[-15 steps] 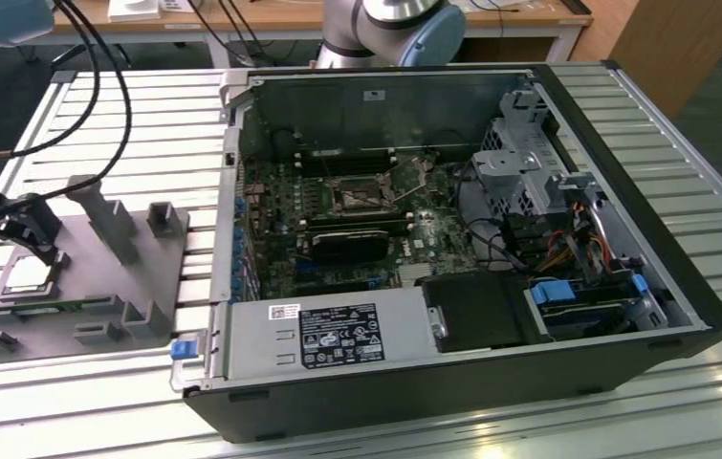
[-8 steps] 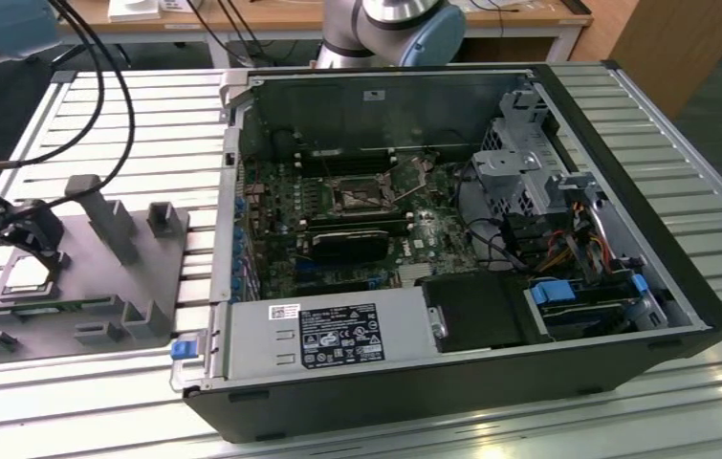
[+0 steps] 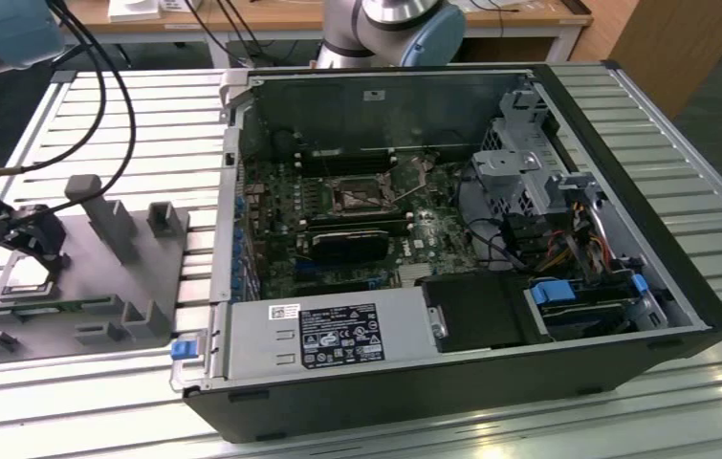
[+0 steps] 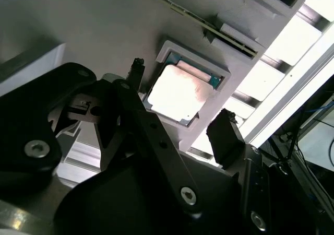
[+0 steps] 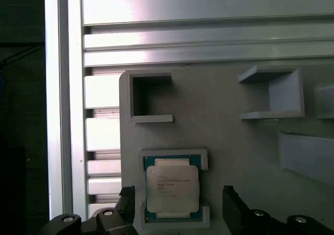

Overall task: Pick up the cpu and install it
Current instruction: 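Pick up the cpu and move it towards the insertion slot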

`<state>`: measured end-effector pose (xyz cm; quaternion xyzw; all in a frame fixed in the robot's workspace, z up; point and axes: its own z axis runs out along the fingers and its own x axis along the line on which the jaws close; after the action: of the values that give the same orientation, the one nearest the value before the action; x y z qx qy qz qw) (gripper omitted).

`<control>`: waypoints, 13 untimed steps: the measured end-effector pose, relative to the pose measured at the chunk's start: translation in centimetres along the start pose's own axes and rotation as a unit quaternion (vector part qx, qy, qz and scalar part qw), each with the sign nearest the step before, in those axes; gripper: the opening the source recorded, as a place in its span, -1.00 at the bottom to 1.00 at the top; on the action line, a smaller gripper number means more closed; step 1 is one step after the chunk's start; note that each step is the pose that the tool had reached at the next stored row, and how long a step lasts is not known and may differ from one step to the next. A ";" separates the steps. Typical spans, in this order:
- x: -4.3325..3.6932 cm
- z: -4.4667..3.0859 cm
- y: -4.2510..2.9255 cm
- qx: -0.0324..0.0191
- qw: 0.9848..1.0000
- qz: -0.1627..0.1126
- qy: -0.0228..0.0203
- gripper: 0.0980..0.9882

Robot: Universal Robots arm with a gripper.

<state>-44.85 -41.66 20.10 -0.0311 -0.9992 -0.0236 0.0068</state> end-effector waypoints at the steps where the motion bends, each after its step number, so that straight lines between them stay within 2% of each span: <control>1: 0.01 0.04 0.00 0.000 1.000 0.000 0.000 0.49; 13: 0.11 0.78 -0.04 0.000 1.000 -0.004 0.003 0.49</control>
<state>-44.98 -41.66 19.32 -0.0267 -0.9993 -0.0236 0.0094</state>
